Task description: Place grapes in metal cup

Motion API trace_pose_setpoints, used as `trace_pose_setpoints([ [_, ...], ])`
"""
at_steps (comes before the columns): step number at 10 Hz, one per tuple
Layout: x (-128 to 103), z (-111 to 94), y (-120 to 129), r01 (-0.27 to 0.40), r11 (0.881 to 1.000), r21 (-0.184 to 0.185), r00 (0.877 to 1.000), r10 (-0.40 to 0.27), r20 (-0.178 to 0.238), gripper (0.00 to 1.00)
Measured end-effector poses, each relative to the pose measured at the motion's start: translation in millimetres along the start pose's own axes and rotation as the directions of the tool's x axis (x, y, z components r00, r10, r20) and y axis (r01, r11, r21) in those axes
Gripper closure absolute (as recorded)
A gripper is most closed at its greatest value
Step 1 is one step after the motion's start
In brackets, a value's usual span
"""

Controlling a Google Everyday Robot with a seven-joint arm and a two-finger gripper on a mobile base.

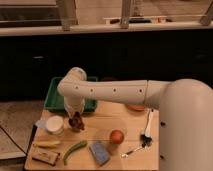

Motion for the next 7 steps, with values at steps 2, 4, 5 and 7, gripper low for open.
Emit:
trace_pose_setpoints([
  [2,1.3,0.6,-0.4,0.005,1.0,0.006,1.0,-0.005,0.005,0.22],
  [4,2.4,0.5,-0.3,0.009,1.0,0.009,1.0,-0.009,0.008,0.2],
  [5,2.6,0.3,-0.5,0.01,1.0,0.01,1.0,-0.01,0.008,0.2],
  [7,3.3,0.0,-0.7,0.013,1.0,0.013,1.0,-0.013,0.01,0.2],
])
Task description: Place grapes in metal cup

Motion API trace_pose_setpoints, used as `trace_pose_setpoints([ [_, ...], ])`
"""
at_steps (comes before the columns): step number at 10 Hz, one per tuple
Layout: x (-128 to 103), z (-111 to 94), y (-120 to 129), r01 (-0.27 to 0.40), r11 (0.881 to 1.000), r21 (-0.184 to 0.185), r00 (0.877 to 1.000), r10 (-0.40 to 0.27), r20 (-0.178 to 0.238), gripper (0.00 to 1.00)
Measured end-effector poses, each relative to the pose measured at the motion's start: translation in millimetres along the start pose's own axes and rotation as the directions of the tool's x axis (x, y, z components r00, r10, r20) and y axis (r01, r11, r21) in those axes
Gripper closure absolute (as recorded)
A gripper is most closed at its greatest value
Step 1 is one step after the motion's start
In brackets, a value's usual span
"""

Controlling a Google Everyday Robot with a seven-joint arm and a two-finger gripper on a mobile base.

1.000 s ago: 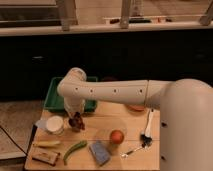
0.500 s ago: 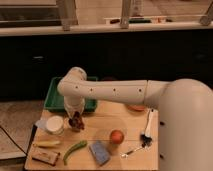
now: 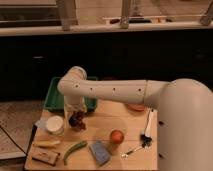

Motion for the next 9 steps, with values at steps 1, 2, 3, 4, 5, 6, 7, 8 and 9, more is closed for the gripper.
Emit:
trace_pose_setpoints([
  [1,0.0,0.0,0.8,0.0,1.0,0.001,1.0,0.0,0.001,0.2],
  [2,-0.1,-0.1,1.8,-0.001,1.0,0.001,1.0,0.001,0.001,0.2],
  [3,-0.8,0.5,3.2,-0.003,1.0,0.001,1.0,0.003,0.002,0.2],
  [4,-0.8,-0.1,3.9,-0.004,1.0,0.002,1.0,0.004,0.0,0.2],
  [5,-0.6,-1.5,4.7,-0.005,1.0,0.001,1.0,0.005,-0.005,0.2],
  [6,-0.7,-3.6,4.7,-0.006,1.0,0.001,1.0,0.006,-0.012,0.2],
  [7,-1.4,-6.8,4.8,-0.004,1.0,0.002,1.0,0.004,-0.027,0.2],
  [8,-0.9,-9.7,5.6,0.0,1.0,-0.001,0.999,0.0,-0.042,0.2],
  [9,-1.6,-11.7,5.3,0.001,1.0,0.0,0.999,-0.001,-0.05,0.2],
])
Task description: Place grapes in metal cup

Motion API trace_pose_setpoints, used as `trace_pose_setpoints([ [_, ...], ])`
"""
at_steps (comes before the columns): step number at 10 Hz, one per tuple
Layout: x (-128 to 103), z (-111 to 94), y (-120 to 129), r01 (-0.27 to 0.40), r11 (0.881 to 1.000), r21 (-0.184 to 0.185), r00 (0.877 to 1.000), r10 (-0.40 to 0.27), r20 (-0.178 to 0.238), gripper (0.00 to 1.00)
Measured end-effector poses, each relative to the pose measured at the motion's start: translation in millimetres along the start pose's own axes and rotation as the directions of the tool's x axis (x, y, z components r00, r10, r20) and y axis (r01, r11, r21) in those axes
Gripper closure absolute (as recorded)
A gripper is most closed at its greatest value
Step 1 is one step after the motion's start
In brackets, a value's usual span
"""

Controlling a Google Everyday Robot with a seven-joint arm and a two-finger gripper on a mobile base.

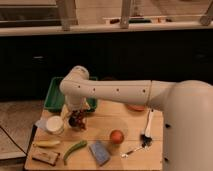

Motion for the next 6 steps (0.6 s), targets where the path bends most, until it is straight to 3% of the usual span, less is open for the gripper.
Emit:
trace_pose_setpoints([
  [6,-0.2,-1.2,1.0,0.001,1.0,-0.001,1.0,-0.001,-0.007,0.2],
])
